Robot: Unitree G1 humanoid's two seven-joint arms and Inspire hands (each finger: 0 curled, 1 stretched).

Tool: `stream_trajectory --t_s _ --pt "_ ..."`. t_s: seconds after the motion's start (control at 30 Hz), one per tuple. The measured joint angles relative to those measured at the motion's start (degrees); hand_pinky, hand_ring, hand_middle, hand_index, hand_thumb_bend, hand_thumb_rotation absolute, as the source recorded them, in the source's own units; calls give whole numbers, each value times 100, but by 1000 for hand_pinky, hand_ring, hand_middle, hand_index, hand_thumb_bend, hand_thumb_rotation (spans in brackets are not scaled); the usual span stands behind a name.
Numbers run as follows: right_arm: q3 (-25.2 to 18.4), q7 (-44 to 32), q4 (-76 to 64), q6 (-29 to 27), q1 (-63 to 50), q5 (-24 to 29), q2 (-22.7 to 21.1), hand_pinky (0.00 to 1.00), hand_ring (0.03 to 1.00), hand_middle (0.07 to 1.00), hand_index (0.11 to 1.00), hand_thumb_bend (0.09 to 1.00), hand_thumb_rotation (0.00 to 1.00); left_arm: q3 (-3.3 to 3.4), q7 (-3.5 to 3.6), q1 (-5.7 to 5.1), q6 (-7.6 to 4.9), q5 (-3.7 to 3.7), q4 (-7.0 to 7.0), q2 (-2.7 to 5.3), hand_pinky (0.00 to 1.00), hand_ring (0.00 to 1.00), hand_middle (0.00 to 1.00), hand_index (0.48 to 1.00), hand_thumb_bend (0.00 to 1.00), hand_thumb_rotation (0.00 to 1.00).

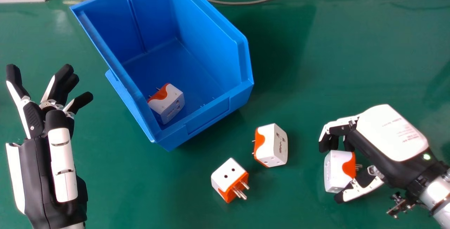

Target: Pick all objects and put in blue box

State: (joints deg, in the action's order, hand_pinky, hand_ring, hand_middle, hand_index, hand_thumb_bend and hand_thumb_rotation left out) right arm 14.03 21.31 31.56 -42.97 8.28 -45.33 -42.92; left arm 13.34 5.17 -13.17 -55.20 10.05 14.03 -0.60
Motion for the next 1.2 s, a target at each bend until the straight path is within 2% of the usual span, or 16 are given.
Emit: stream_trajectory --t_s 0.1,0.23,0.53,0.73,0.9,1.2 --pt "-18 -129 -61 3 -18 38 -4 265 323 478 476 527 0 -3 1 -3 0 13 0 0 780 878 872 869 417 912" --pt "-31 -245 -87 6 -22 123 -5 264 319 477 476 527 0 -9 24 -1 0 65 3 0 782 878 872 868 417 913" --pt "-320 -560 -471 62 -81 562 -5 255 306 477 476 527 0 -13 44 2 5 69 2 1 786 880 873 869 416 912" --pt "-607 -785 -719 -37 -76 1191 26 233 291 474 477 527 0 -13 32 11 6 45 7 9 786 882 878 870 411 914" --pt "-751 -952 -713 -188 2 1673 263 225 284 469 481 526 1 -13 11 39 7 22 10 16 785 879 880 871 419 912" --pt "-939 -1771 -997 -148 358 2694 693 216 290 473 477 526 2 -34 -14 54 52 -19 12 18 784 878 880 870 425 906"
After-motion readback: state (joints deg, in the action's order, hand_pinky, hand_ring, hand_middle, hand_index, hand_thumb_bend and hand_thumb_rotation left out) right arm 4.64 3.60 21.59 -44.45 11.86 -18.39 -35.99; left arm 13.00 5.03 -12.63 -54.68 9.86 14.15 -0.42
